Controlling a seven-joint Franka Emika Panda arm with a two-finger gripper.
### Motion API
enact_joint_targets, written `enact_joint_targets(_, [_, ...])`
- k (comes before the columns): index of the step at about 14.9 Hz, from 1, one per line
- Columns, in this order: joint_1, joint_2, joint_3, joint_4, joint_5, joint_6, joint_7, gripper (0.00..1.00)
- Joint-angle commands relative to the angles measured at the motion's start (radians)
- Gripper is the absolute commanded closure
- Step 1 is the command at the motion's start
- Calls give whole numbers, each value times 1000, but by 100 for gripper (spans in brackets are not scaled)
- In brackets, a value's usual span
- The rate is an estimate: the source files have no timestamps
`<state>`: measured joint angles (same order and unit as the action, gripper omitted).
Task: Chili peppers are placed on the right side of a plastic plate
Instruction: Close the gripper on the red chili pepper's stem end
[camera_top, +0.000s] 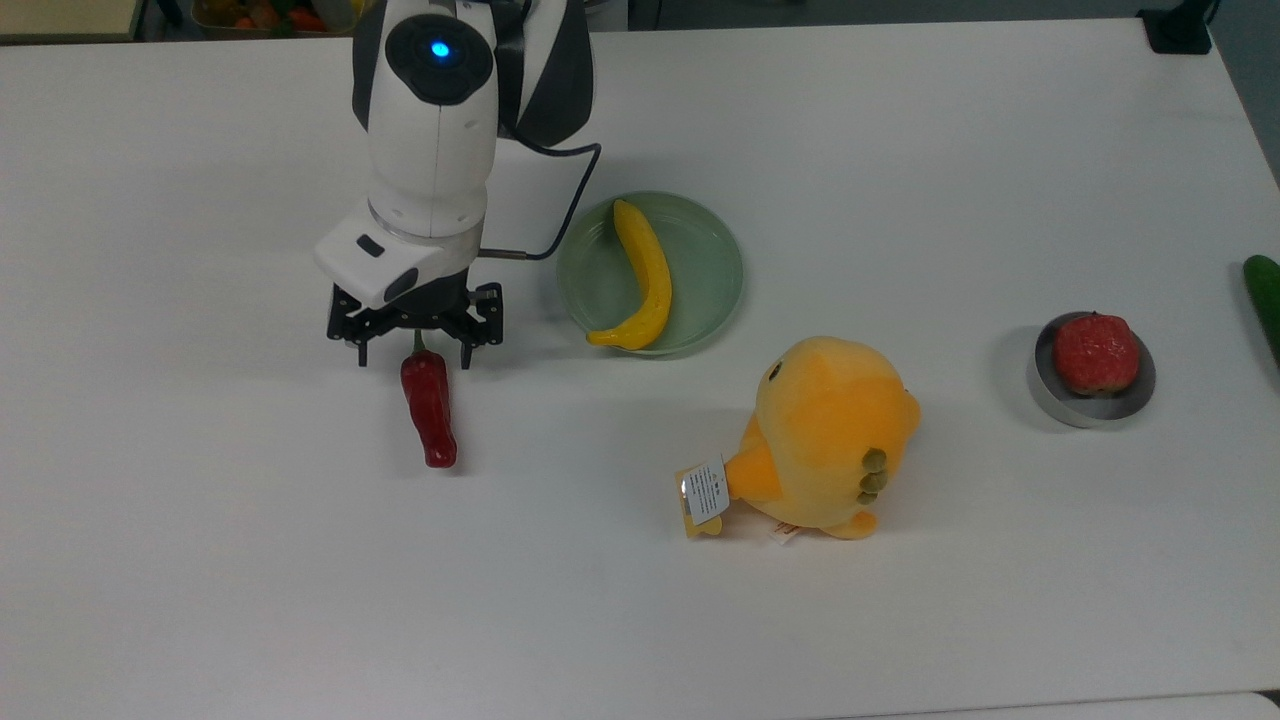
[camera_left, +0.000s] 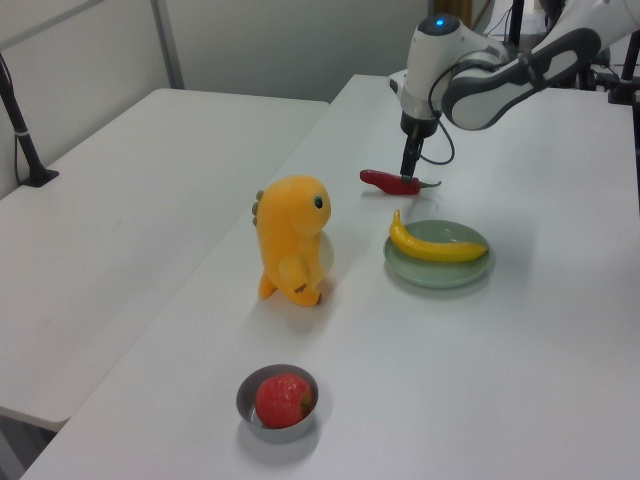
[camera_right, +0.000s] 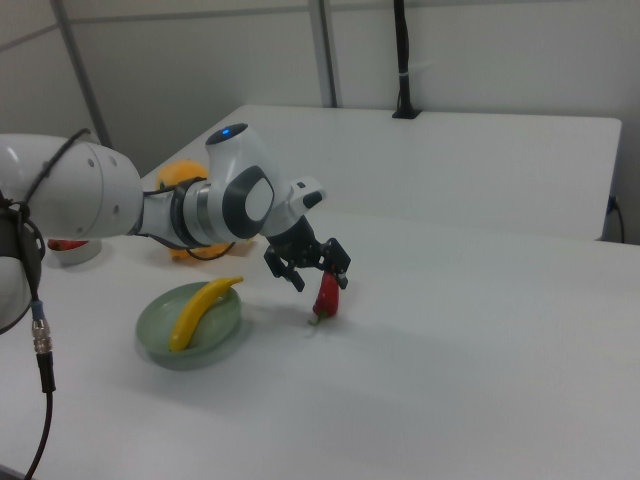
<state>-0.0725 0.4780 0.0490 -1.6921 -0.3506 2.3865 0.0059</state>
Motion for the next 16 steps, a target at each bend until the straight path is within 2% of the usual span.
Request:
enact_joint_targets(1, [3, 65, 2, 58, -14, 36, -7, 0])
enact_joint_targets(4, [10, 106, 2, 89, -21, 39, 25, 0])
enact_joint_targets(5, [11, 113, 2, 92, -30, 39, 25, 6])
enact_joint_targets(6, [13, 123, 2, 92, -51, 39, 26, 25])
enact_joint_targets(7, [19, 128, 2, 92, -68, 39, 32, 61])
enact_joint_targets(9, [20, 128, 2, 91, -83, 37, 60, 90])
enact_joint_targets(14, [16, 99, 2, 78, -111, 37, 57, 92])
enact_joint_targets(16, [16, 35, 3, 14, -105, 31, 59, 92])
